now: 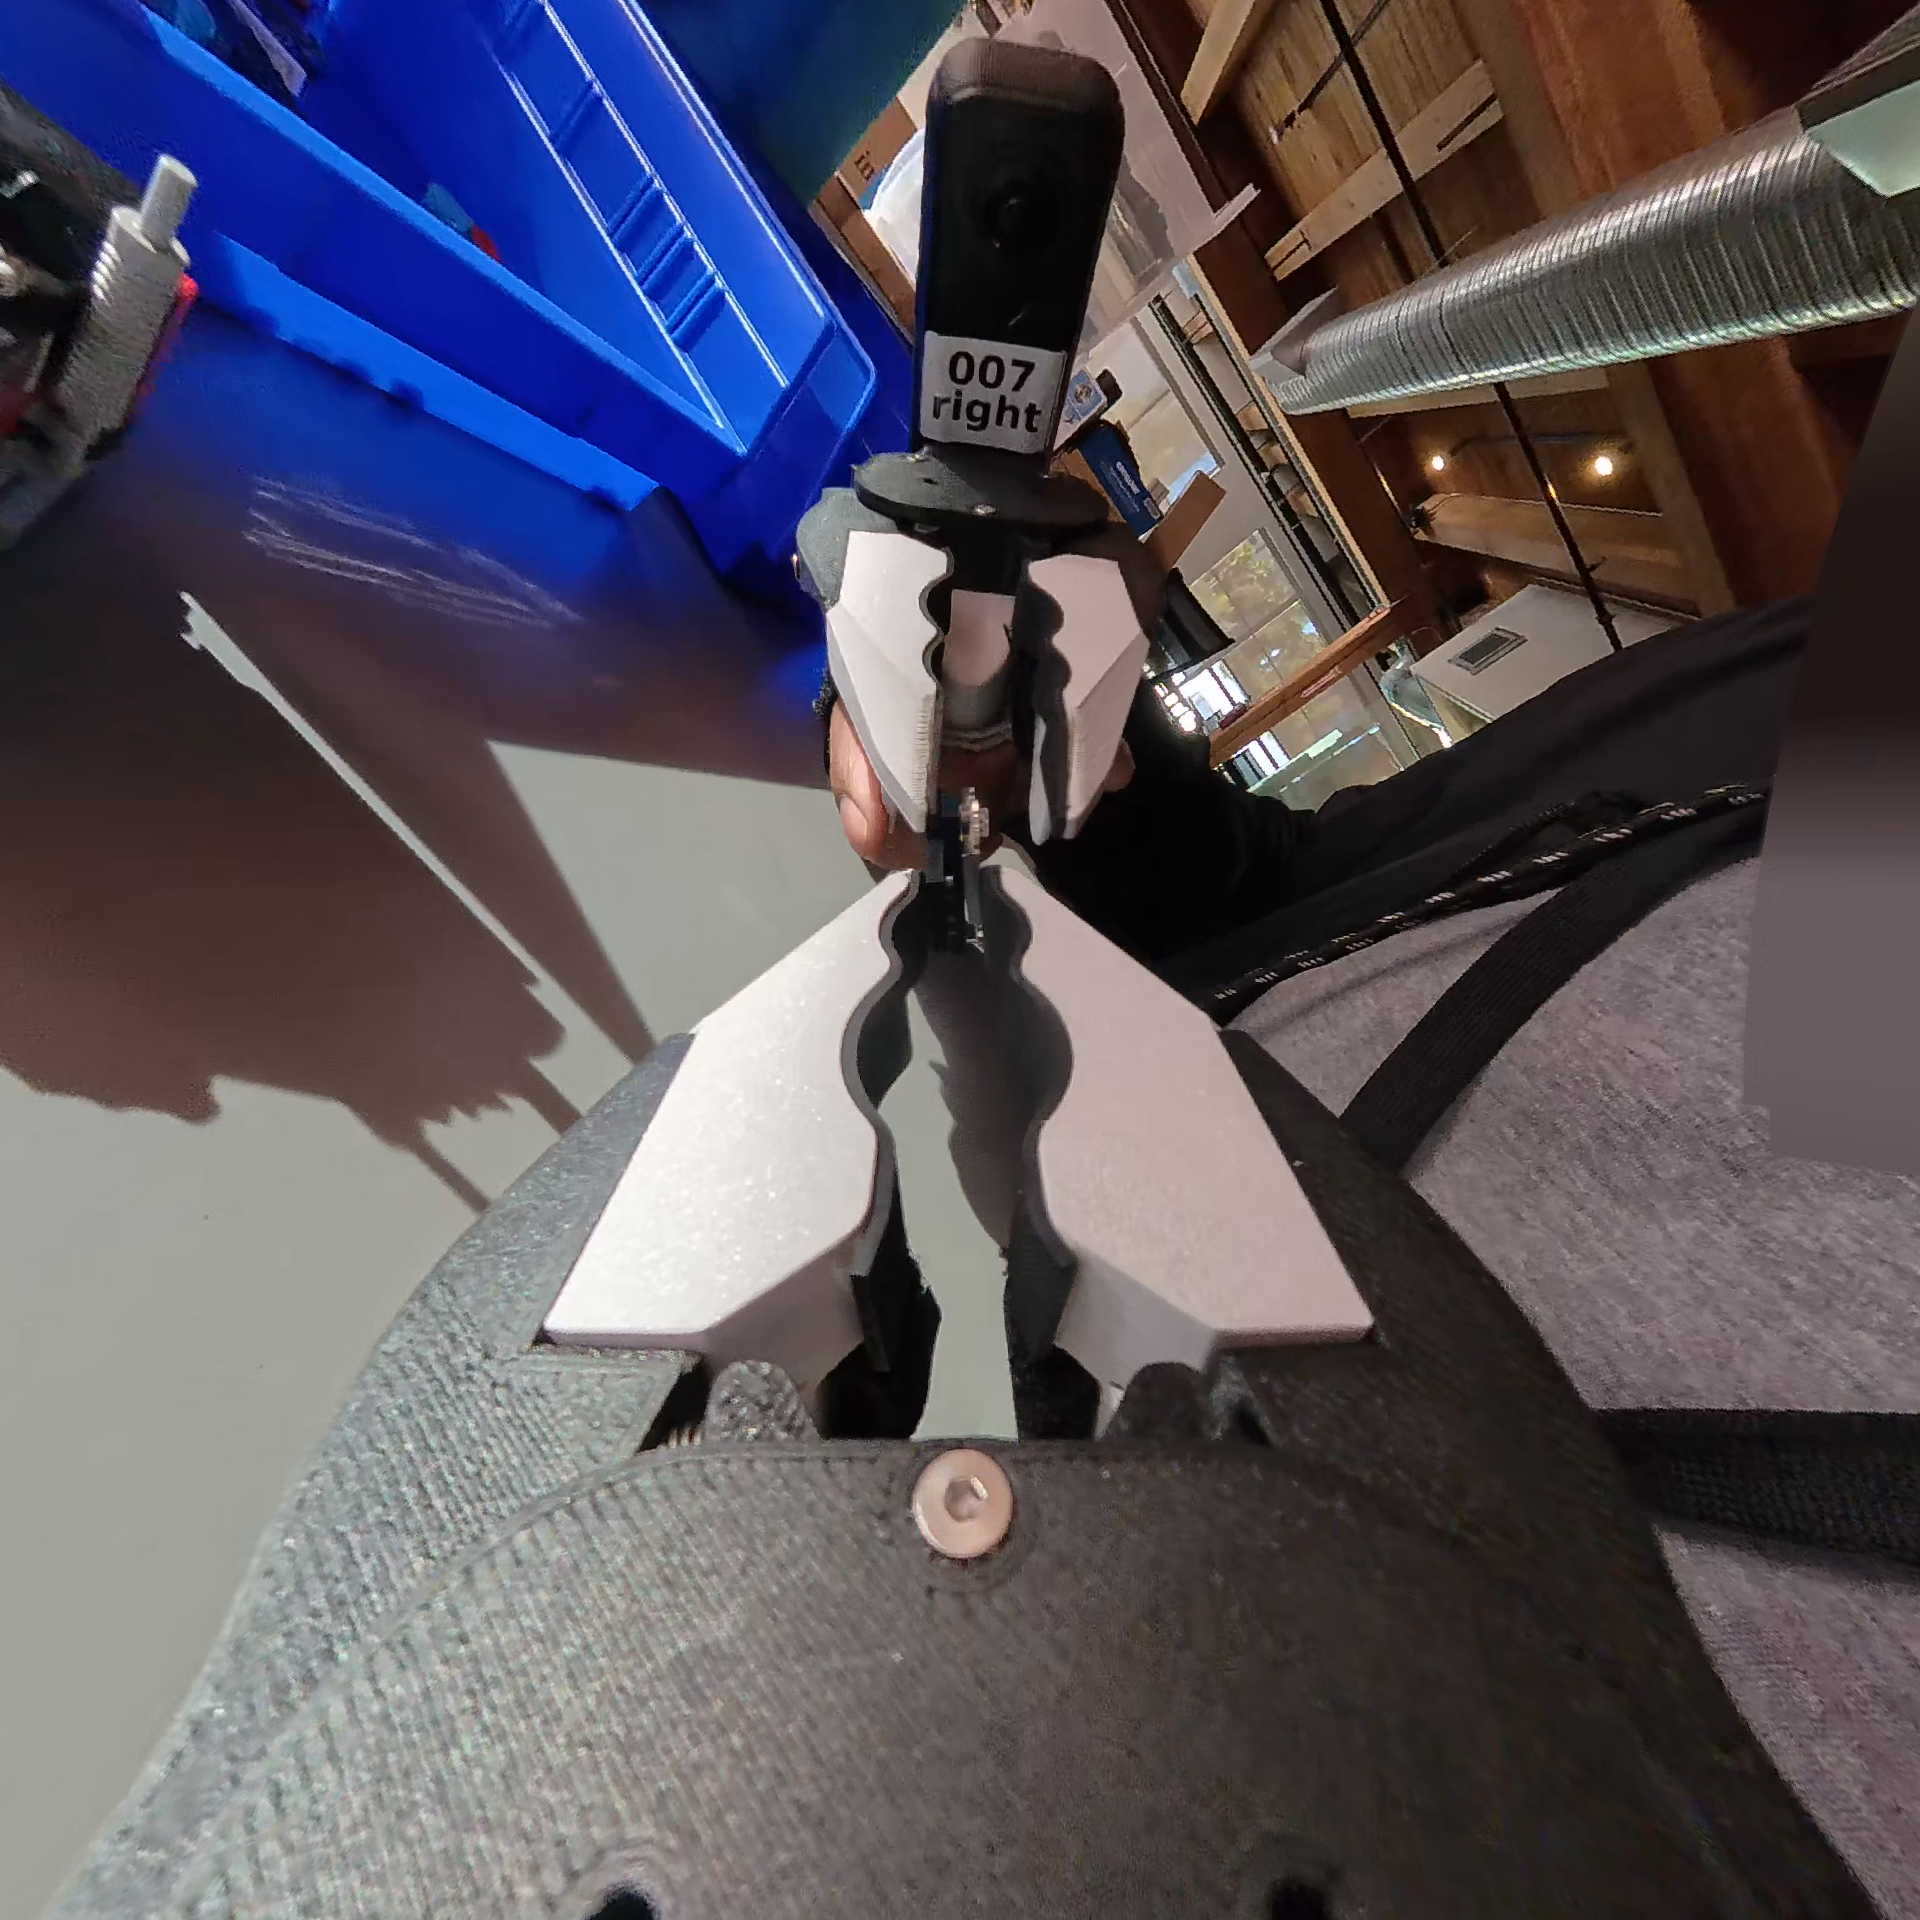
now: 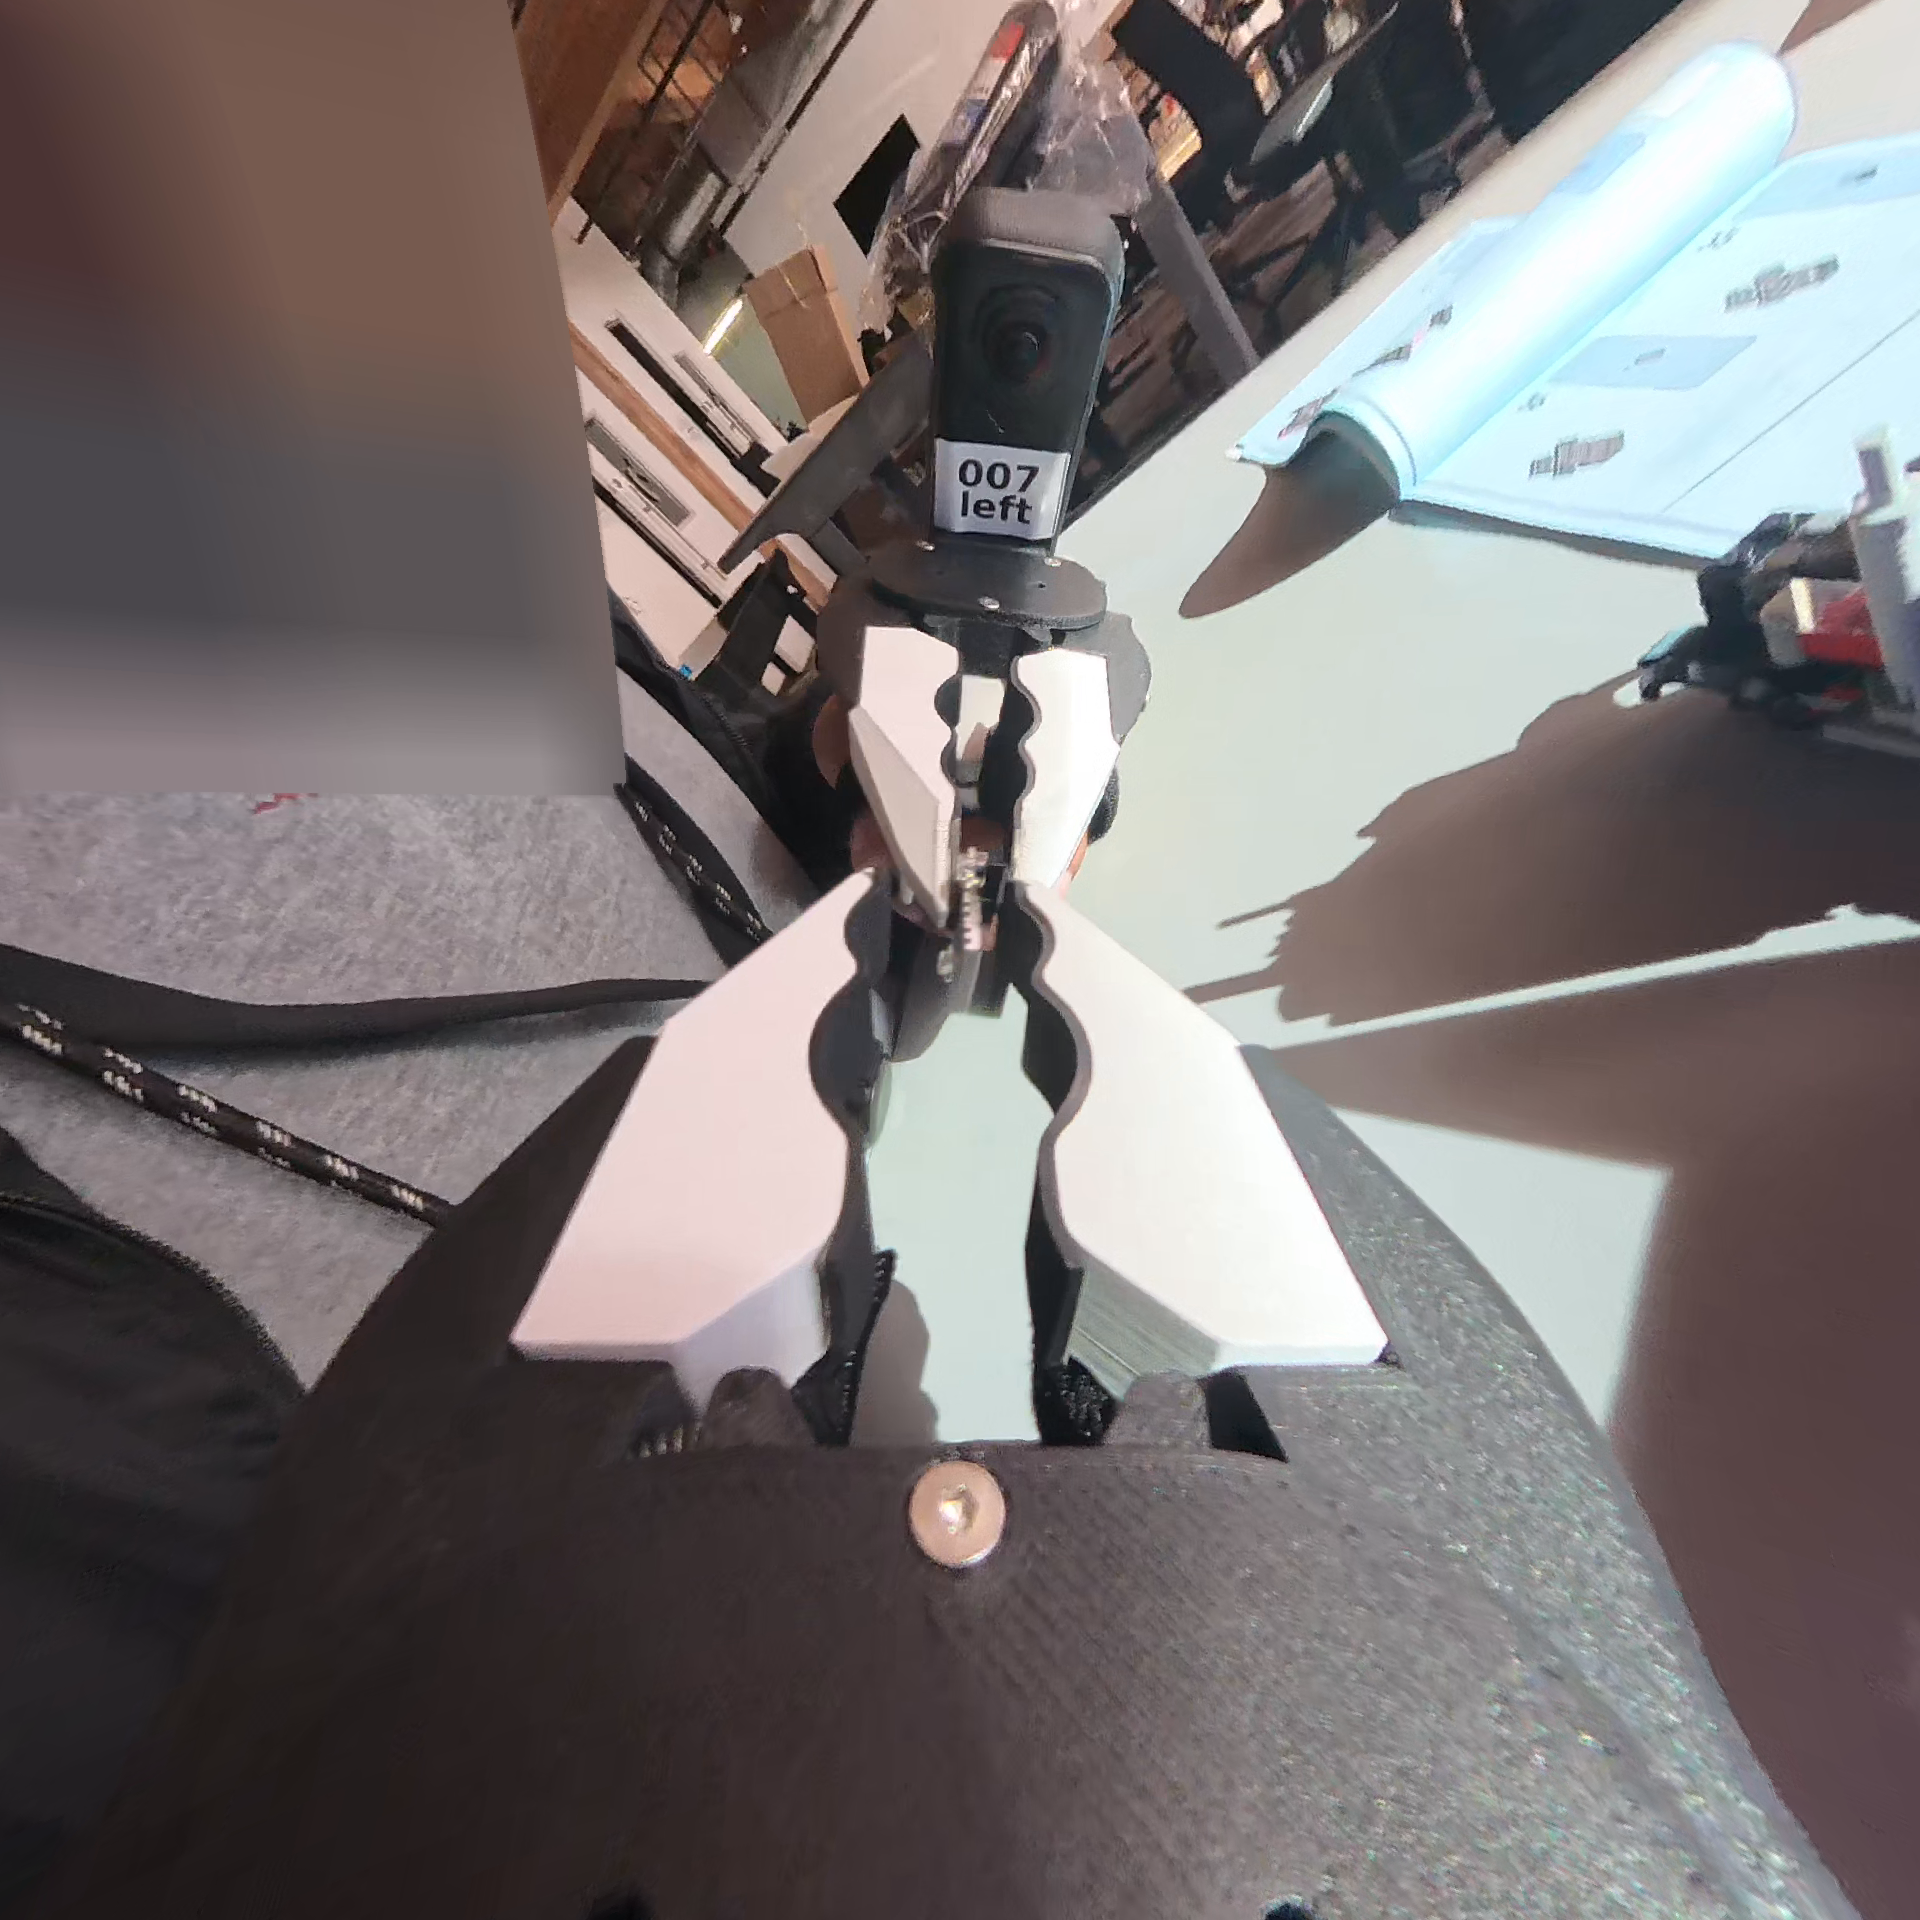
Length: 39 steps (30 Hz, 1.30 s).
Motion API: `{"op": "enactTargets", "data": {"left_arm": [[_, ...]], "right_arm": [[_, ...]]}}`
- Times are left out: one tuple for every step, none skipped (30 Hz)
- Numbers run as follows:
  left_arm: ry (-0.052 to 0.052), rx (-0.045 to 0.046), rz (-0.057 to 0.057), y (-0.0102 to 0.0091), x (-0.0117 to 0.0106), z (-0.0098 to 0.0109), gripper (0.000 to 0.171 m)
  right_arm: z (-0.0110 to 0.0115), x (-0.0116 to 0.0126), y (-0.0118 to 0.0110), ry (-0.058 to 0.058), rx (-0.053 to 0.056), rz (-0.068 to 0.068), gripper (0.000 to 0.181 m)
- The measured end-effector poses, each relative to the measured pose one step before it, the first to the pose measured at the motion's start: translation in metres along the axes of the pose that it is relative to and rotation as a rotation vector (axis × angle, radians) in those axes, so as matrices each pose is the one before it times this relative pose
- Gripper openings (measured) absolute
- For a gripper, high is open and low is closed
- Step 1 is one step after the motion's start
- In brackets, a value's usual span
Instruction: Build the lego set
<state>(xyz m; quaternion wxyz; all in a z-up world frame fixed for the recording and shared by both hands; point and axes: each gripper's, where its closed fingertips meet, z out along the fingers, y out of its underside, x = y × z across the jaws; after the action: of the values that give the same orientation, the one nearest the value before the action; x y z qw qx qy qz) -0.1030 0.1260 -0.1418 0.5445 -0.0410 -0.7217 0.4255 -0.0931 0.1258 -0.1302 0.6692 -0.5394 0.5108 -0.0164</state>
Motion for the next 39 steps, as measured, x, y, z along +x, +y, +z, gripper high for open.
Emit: {"op": "enactTargets", "data": {"left_arm": [[-0.0024, 0.00057, 0.0098, -0.00046, 0.00006, -0.00079, 0.010], [-0.0039, -0.00074, 0.0091, 0.00002, -0.00019, -0.00027, 0.010], [-0.0026, 0.00160, 0.0106, -0.00033, 0.00027, -0.00030, 0.010], [-0.0031, 0.00114, 0.0143, -0.00022, 0.00027, -0.00029, 0.010], [-0.0004, 0.00354, 0.0172, -0.00065, 0.00092, -0.00046, 0.010], [-0.0028, 0.00390, 0.0183, -0.00073, 0.00062, -0.00064, 0.010], [-0.0050, 0.00261, 0.0184, -0.00053, 0.00024, -0.00074, 0.010], [-0.0065, 0.00060, 0.0175, -0.00017, -0.00007, -0.00074, 0.010], [-0.0054, -0.00002, 0.0188, -0.00004, 0.00009, -0.00063, 0.010], [-0.0036, 0.00080, 0.0183, -0.00016, 0.00041, -0.00051, 0.010], [-0.0049, -0.00279, 0.0186, 0.00036, 0.00034, -0.00025, 0.010], [-0.0056, -0.00516, 0.0186, 0.00083, 0.00018, 0.00002, 0.010], [-0.0048, -0.00409, 0.0175, 0.00056, 0.00027, 0.00007, 0.010], [-0.0028, -0.00272, 0.0158, 0.00052, 0.00060, 0.00025, 0.010], [-0.0020, -0.00183, 0.0102, 0.00031, 0.00049, 0.00012, 0.010], [0.0014, 0.00068, 0.0057, -0.00014, 0.00079, 0.00003, 0.010], [0.0009, 0.00218, 0.0021, -0.00024, 0.00018, -0.00026, 0.010], [0.0010, 0.00365, -0.0003, -0.00046, 0.00015, -0.00038, 0.010], [0.0031, 0.00400, 0.0002, -0.00054, 0.00036, -0.00044, 0.010], [0.0000, 0.00226, -0.0004, -0.00026, -0.00011, -0.00027, 0.010], [-0.0021, 0.00212, -0.0001, -0.00029, -0.00032, -0.00021, 0.010], [0.0006, 0.00228, 0.0003, -0.00034, 0.00015, -0.00027, 0.010], [-0.0009, 0.00148, 0.0008, -0.00017, -0.00017, -0.00018, 0.010], [-0.0009, -0.00077, 0.0018, 0.00010, -0.00008, -0.00004, 0.010], [-0.0002, -0.00012, 0.0017, -0.00007, 0.00007, 0.00000, 0.010], [-0.0010, -0.00066, 0.0021, 0.00004, -0.00017, 0.00003, 0.010], [-0.0003, 0.00026, 0.0035, -0.00013, 0.00011, 0.00003, 0.010], [-0.0002, 0.00118, 0.0038, -0.00027, 0.00006, -0.00012, 0.010], [-0.0009, 0.00094, 0.0038, -0.00021, 0.00002, -0.00006, 0.010], [-0.0010, 0.00198, 0.0034, -0.00038, -0.00002, -0.00007, 0.010], [-0.0015, 0.00037, 0.0021, -0.00004, -0.00018, -0.00010, 0.010], [0.0003, -0.00104, -0.0002, 0.00016, -0.00008, 0.00014, 0.010], [0.0016, -0.00136, -0.0003, 0.00021, 0.00012, 0.00011, 0.010], [-0.0010, -0.00060, 0.0003, 0.00023, -0.00011, 0.00012, 0.010], [0.0003, -0.00119, -0.0011, 0.00019, -0.00019, 0.00011, 0.010], [0.0048, -0.00134, 0.0001, 0.00025, 0.00059, 0.00005, 0.010], [-0.0048, -0.00158, -0.0008, 0.00022, -0.00076, 0.00023, 0.010], [-0.0034, -0.00159, -0.0030, 0.00029, -0.00085, 0.00014, 0.010], [0.0030, -0.00127, -0.0021, 0.00012, 0.00015, 0.00009, 0.010]], "right_arm": [[0.00046, -0.00059, -0.00069, 0.0057, 0.0009, -0.0065, 0.024], [0.00078, 0.00043, -0.00046, 0.0099, -0.0011, -0.0024, 0.025], [0.00101, 0.00095, -0.00021, 0.0117, -0.0022, -0.0022, 0.025], [0.00109, 0.00068, -0.00037, 0.0091, -0.0002, -0.0010, 0.025], [0.00101, 0.00049, -0.00056, 0.0066, 0.0023, -0.0011, 0.024], [0.00100, -0.00030, -0.00026, 0.0021, 0.0012, -0.0014, 0.023], [0.00088, -0.00010, 0.00013, 0.0032, -0.0014, -0.0029, 0.023], [0.00077, 0.00019, -0.00033, 0.0066, 0.0009, -0.0060, 0.022], [0.00064, 0.00004, -0.00064, 0.0052, 0.0023, -0.0065, 0.022], [0.00055, -0.00021, -0.00038, 0.0036, 0.0000, -0.0054, 0.021], [0.00062, -0.00044, -0.00057, 0.0021, 0.0014, -0.0075, 0.021], [0.00065, -0.00125, -0.00096, -0.0022, 0.0045, -0.0093, 0.020], [0.00092, -0.00132, -0.00062, -0.0042, 0.0034, -0.0075, 0.020], [0.00088, -0.00117, -0.00033, -0.0032, 0.0015, -0.0060, 0.020], [0.00099, -0.00045, 0.00073, 0.0011, -0.0045, -0.0067, 0.020], [0.00098, 0.00010, 0.00108, 0.0062, -0.0077, -0.0107, 0.020], [0.00074, 0.00029, 0.00036, 0.0084, -0.0033, -0.0132, 0.019], [0.00040, -0.00019, 0.00030, 0.0051, -0.0030, -0.0115, 0.018], [0.00025, -0.00045, 0.00023, 0.0039, -0.0044, -0.0126, 0.017], [0.00019, 0.00032, -0.00024, 0.0104, -0.0018, -0.0185, 0.016], [-0.00011, 0.00057, -0.00060, 0.0134, -0.0002, -0.0236, 0.016], [-0.00013, 0.00051, -0.00058, 0.0126, -0.0002, -0.0232, 0.014], [-0.00016, 0.00024, -0.00008, 0.0098, -0.0026, -0.0196, 0.014], [-0.00013, -0.00020, -0.00009, 0.0053, -0.0021, -0.0156, 0.014], [-0.00016, -0.00039, -0.00042, 0.0025, 0.0005, -0.0129, 0.013], [-0.00021, -0.00062, -0.00039, 0.0004, 0.0010, -0.0102, 0.011], [0.00000, -0.00054, -0.00023, 0.0002, 0.0011, -0.0085, 0.010], [0.00002, -0.00035, -0.00036, 0.0004, 0.0024, -0.0055, 0.010], [0.00006, -0.00009, -0.00020, -0.0007, 0.0036, -0.0010, 0.010], [0.00000, -0.00001, -0.00033, -0.0016, 0.0052, 0.0041, 0.010], [0.00001, -0.00004, 0.00002, -0.0016, 0.0046, 0.0062, 0.010], [0.00013, -0.00002, 0.00021, -0.0018, 0.0037, 0.0024, 0.010], [-0.00014, -0.00020, 0.00025, -0.0015, 0.0026, -0.0030, 0.010], [-0.00016, 0.00007, 0.00018, 0.0012, 0.0020, -0.0037, 0.010], [0.00001, 0.00011, 0.00025, 0.0002, 0.0013, -0.0002, 0.010], [-0.00009, -0.00065, 0.00004, -0.0038, 0.0021, -0.0034, 0.010], [-0.00013, 0.00070, 0.00052, 0.0035, -0.0006, -0.0019, 0.010], [0.00000, 0.00102, 0.00041, 0.0030, -0.0007, 0.0051, 0.010], [-0.00007, -0.00003, 0.00010, -0.0037, 0.0026, 0.0039, 0.010]]}}
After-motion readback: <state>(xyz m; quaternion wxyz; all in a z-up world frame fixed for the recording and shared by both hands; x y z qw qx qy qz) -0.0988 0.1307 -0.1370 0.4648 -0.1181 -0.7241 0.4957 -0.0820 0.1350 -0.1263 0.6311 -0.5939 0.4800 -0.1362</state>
